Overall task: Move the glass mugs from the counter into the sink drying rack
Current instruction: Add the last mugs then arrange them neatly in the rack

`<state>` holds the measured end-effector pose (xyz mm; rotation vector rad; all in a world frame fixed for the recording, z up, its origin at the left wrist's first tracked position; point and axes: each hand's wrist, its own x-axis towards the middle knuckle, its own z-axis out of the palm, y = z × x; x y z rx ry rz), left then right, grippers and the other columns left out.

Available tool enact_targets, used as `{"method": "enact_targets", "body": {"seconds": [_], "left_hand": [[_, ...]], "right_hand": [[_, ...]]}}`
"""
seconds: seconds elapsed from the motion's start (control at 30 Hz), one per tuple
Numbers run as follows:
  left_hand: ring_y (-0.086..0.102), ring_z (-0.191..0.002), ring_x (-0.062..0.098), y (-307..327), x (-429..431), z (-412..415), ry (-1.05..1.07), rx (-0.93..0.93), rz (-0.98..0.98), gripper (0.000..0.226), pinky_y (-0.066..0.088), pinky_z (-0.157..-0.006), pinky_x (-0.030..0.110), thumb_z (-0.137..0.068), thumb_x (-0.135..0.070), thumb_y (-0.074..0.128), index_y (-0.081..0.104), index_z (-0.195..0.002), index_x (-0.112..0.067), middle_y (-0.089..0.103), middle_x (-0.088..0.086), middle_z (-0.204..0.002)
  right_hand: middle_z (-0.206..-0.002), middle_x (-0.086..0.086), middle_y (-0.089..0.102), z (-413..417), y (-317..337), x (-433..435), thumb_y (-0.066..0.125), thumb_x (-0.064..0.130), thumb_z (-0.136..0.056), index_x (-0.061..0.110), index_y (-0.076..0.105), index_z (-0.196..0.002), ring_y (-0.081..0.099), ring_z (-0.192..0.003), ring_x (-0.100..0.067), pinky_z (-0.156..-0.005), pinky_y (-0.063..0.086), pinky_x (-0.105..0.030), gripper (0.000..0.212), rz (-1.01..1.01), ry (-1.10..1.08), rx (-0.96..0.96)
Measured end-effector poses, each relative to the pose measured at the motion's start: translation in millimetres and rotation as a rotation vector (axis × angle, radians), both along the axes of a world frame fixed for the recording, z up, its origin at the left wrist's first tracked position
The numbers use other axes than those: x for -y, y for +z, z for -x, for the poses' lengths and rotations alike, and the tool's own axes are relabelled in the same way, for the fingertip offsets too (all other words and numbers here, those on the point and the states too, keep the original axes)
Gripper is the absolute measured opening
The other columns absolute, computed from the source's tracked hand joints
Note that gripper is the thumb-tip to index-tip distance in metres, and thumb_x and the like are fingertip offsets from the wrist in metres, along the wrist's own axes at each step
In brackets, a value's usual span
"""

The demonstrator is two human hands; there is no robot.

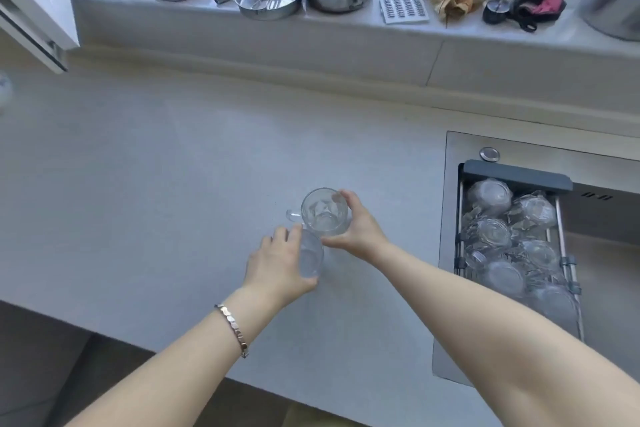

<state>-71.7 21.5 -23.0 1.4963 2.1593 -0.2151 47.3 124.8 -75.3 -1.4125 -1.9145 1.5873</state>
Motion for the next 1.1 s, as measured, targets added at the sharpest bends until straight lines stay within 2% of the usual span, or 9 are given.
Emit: {"method": "enact_targets", "body": {"seconds": [0.17,0.23,0.33,0.43,0.5,0.6,0.8,0.9,1.1], "left_hand": [[0.045,-0.121,0.027,0,4,-2,0.098,0.044,-0.052,0.084,0.043,-0.095,0.036,-0.072,-0.048,0.069,0.026,-0.14,-0.022,0.043,0.004,-0.131],[0.046,-0.122,0.025,2,7,-9,0.113,0.053,-0.06,0.084,0.043,-0.094,0.035,-0.072,-0.047,0.07,0.027,-0.14,-0.025,0.044,0.002,-0.132],[0.044,-0.124,0.022,6,11,-32,0.08,0.08,-0.082,0.085,0.043,-0.095,0.033,-0.072,-0.047,0.07,0.026,-0.142,-0.028,0.042,-0.002,-0.135],[0.043,-0.125,0.02,12,12,-68,0.039,0.134,-0.112,0.085,0.042,-0.094,0.032,-0.071,-0.047,0.07,0.026,-0.142,-0.029,0.042,-0.004,-0.134],[0.044,-0.124,0.02,16,11,-95,0.015,0.167,-0.14,0.085,0.043,-0.093,0.032,-0.07,-0.047,0.07,0.027,-0.142,-0.03,0.043,-0.005,-0.132],[0.045,-0.123,0.02,20,9,-136,-0.025,0.21,-0.174,0.084,0.044,-0.092,0.033,-0.07,-0.046,0.071,0.029,-0.141,-0.031,0.044,-0.005,-0.133],[0.042,-0.126,0.02,24,9,-193,-0.072,0.248,-0.182,0.084,0.042,-0.094,0.035,-0.069,-0.043,0.072,0.03,-0.141,-0.032,0.042,-0.006,-0.135],[0.043,-0.124,0.019,26,12,-204,-0.079,0.238,-0.194,0.084,0.043,-0.092,0.034,-0.067,-0.042,0.074,0.032,-0.139,-0.032,0.045,-0.005,-0.131],[0.044,-0.123,0.018,27,19,-205,-0.066,0.213,-0.218,0.082,0.045,-0.091,0.034,-0.067,-0.041,0.074,0.033,-0.138,-0.032,0.046,-0.006,-0.13]], "right_hand": [[-0.112,0.01,0.051,-26,2,15,0.079,0.016,-0.056,0.03,0.038,-0.114,0.053,-0.098,-0.016,-0.08,0.044,-0.024,0.072,0.011,-0.05,0.025],[-0.113,0.006,0.051,-49,7,25,0.077,0.022,-0.051,0.031,0.037,-0.112,0.052,-0.102,-0.015,-0.078,0.043,-0.018,0.073,0.042,-0.11,-0.013],[-0.117,-0.006,0.05,-100,25,42,0.077,0.019,-0.056,0.022,0.039,-0.119,0.055,-0.097,-0.009,-0.063,0.046,-0.004,0.074,0.162,-0.214,-0.114],[-0.12,0.0,0.052,-171,47,59,0.075,0.035,-0.055,0.022,0.043,-0.123,0.055,-0.1,-0.006,-0.079,0.044,-0.013,0.076,0.182,-0.273,-0.052],[-0.123,0.006,0.047,-222,58,70,0.076,0.03,-0.068,0.029,0.042,-0.119,0.044,-0.112,-0.006,-0.091,0.031,-0.022,0.061,0.141,-0.313,0.052],[-0.118,0.001,0.048,-290,69,80,0.078,0.023,-0.071,0.031,0.041,-0.11,0.044,-0.107,-0.013,-0.086,0.032,-0.025,0.054,0.077,-0.376,0.247],[-0.115,0.012,0.055,-345,65,81,0.077,0.038,-0.063,0.032,0.049,-0.112,0.051,-0.106,-0.013,-0.084,0.042,-0.028,0.057,-0.124,-0.091,0.583],[-0.124,0.008,0.053,-334,51,73,0.072,0.04,-0.067,0.03,0.049,-0.12,0.045,-0.113,-0.021,-0.089,0.044,-0.032,0.059,-0.227,0.107,0.673],[-0.123,-0.002,0.051,-302,41,55,0.065,0.042,-0.069,0.03,0.045,-0.123,0.042,-0.113,-0.028,-0.09,0.041,-0.035,0.059,-0.261,0.244,0.797]]}}
